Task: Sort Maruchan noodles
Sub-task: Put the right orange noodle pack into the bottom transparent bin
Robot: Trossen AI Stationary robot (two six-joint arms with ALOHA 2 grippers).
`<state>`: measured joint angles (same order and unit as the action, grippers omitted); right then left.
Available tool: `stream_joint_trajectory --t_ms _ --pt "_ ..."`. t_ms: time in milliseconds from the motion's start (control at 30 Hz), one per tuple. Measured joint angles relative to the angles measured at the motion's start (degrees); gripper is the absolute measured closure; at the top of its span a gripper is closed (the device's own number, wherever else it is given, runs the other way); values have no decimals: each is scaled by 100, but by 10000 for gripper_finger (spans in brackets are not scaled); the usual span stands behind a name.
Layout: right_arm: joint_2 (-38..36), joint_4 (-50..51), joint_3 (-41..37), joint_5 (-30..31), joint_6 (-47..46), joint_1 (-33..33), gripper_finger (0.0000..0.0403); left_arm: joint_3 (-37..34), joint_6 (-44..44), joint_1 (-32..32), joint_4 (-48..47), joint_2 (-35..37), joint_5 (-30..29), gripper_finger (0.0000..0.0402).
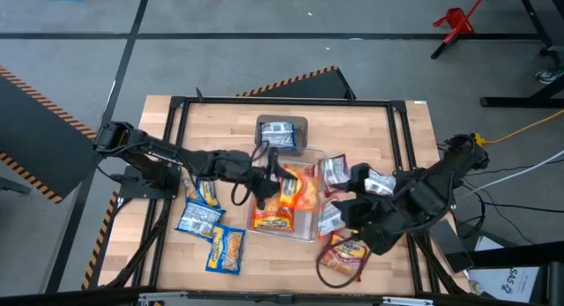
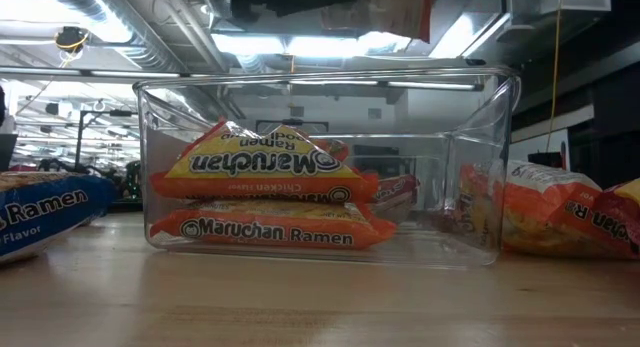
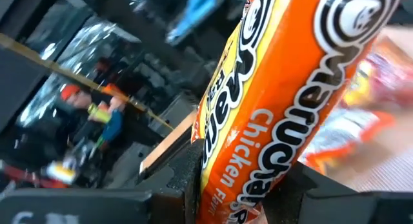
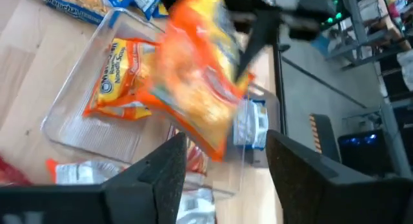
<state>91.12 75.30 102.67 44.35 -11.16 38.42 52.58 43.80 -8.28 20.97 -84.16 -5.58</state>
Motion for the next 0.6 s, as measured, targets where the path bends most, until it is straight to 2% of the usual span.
stream_joint_trajectory --t_ms 100,267,600 --pt "-23 414 0 4 -497 108 205 0 444 -193 -220 -35 -67 282" --pt "-23 987 0 -76 -1150 147 205 141 963 -487 -555 -44 -599 282" --pt "-23 1188 1 -147 -1316 133 205 1740 1305 -622 -3014 -566 -844 290"
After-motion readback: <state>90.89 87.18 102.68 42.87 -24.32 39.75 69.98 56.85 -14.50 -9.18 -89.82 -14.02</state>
